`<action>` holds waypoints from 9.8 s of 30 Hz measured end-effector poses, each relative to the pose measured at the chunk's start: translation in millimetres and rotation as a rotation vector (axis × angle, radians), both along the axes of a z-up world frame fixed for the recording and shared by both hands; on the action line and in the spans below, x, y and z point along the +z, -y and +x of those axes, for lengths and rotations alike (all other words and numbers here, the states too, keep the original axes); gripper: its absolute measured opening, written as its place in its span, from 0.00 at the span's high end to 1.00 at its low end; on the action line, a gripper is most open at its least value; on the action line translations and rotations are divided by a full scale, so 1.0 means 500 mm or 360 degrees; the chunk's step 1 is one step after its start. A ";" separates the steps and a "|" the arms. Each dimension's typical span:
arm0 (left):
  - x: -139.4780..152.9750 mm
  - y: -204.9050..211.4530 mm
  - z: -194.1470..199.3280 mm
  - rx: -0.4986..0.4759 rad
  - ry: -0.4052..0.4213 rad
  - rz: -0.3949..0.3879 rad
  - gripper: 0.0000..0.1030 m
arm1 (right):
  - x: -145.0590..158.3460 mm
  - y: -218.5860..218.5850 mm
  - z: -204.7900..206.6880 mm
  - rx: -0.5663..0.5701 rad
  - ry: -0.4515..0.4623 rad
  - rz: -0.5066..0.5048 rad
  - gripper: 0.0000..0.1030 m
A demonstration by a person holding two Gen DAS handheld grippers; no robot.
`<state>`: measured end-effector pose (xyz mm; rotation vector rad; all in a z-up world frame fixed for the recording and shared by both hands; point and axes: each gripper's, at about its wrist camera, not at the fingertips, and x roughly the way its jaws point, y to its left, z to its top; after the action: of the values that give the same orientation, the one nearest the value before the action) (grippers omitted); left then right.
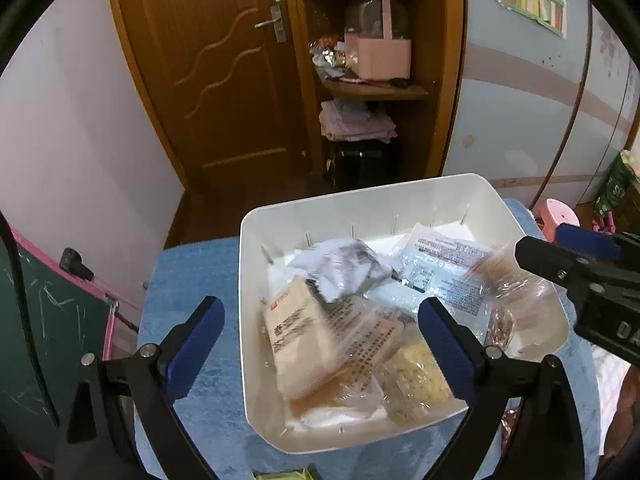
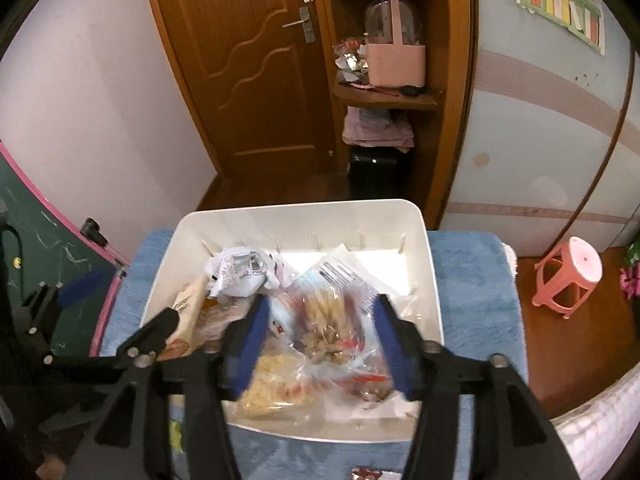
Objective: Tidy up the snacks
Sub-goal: 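Carry both bags over the white bin and open both tools to drop them, then move both tools back toward the few snacks left on the table, then grasp the brown-and-white sweet with the left tool while the right tool grasps the red-labelled bean bag, then carry both snacks over the white bin and open both tools to drop them, then move both tools down toward the green packet and blue foil wrapper, then grasp the green packet with the left tool while the right tool holds the blue foil wrapper, then carry both packets over the white bin and open both tools to drop them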
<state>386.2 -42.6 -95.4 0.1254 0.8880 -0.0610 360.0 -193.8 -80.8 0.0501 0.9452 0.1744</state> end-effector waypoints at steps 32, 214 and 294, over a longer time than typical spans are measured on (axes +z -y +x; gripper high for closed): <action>0.136 0.050 -0.318 -0.0394 -0.0021 0.0021 0.01 | 0.095 0.127 -0.323 -0.0052 0.0014 -0.0145 0.28; -0.238 -0.221 -0.259 -0.1462 -0.0435 0.0220 0.29 | -0.286 -0.394 -0.461 0.1574 -0.0224 -0.0327 0.57; -0.004 0.009 -0.013 -0.0081 -0.0019 -0.0187 0.13 | 0.030 0.012 -0.068 0.0030 0.0156 0.0056 0.45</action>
<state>379.6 -47.3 -97.4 0.0383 0.8910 -0.1611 325.8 -199.9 -65.6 0.0643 0.8449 0.2093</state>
